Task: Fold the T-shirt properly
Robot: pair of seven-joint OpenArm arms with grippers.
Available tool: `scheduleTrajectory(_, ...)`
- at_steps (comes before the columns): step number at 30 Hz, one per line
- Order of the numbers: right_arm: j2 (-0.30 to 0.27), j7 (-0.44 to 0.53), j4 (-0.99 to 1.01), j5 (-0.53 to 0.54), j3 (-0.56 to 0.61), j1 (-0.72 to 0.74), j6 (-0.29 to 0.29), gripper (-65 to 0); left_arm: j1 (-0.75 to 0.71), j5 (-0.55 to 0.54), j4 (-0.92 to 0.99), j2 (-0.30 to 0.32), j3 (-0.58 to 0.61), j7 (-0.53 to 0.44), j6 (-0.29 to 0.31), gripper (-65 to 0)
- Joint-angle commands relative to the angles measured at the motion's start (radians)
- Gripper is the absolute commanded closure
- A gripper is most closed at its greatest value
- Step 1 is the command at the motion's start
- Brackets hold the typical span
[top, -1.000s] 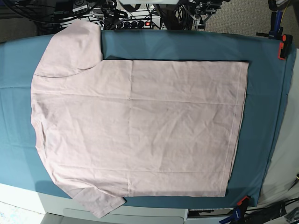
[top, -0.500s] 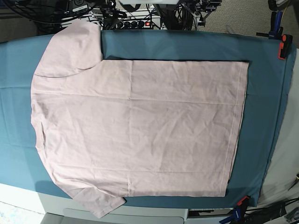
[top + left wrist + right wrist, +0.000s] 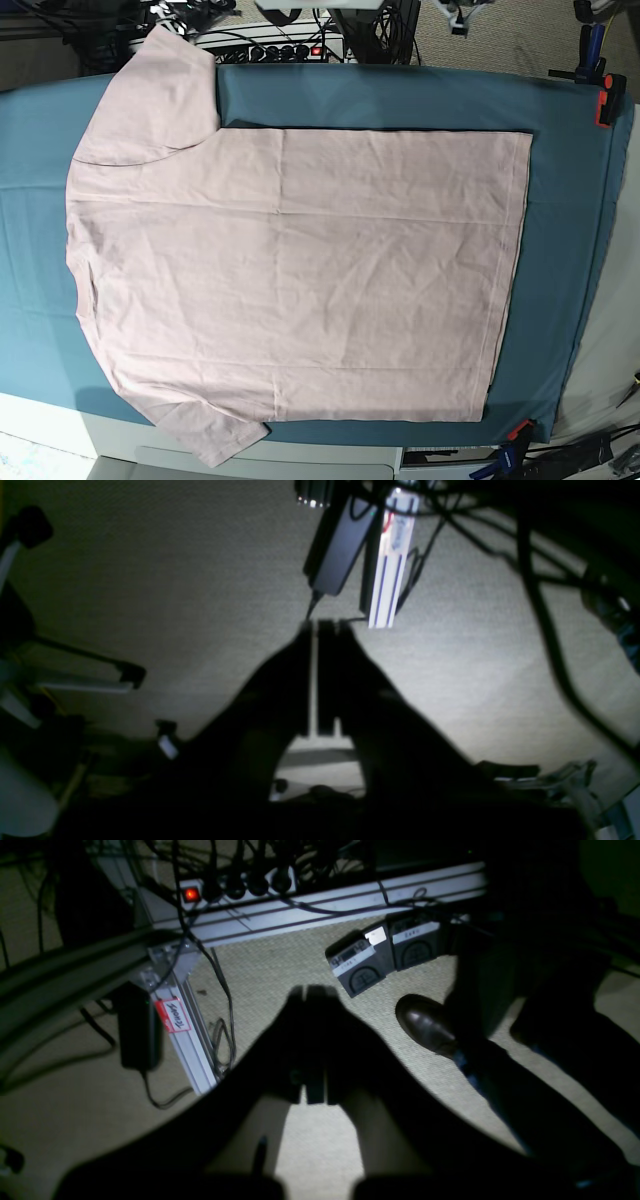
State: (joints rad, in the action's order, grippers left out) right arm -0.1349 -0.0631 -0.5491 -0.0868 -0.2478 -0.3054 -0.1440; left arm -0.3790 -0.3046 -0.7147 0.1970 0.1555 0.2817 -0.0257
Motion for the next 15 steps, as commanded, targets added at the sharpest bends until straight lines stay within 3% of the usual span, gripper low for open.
scheduleTrajectory(1, -0.020, 0.007, -0.034, 0.017, -0.002, -0.034, -0.007, 0.0, -0.043, -0.002, -0.039, 0.019, -0.002, 0.014, -0.002, 0.0)
scheduleTrajectory(8, -0.067, 0.008, -0.319, 0.095, -0.001, -0.275, -0.086, 0.0, -0.301, 0.000, -0.371, 0.103, -0.002, 0.019, -0.002, 0.0)
scheduleTrajectory(15, -0.097, 0.011, -0.765, 0.155, -0.009, -0.576, -0.097, 0.0, -0.595, 0.013, -0.801, 0.202, -0.055, 0.078, 0.000, 0.0)
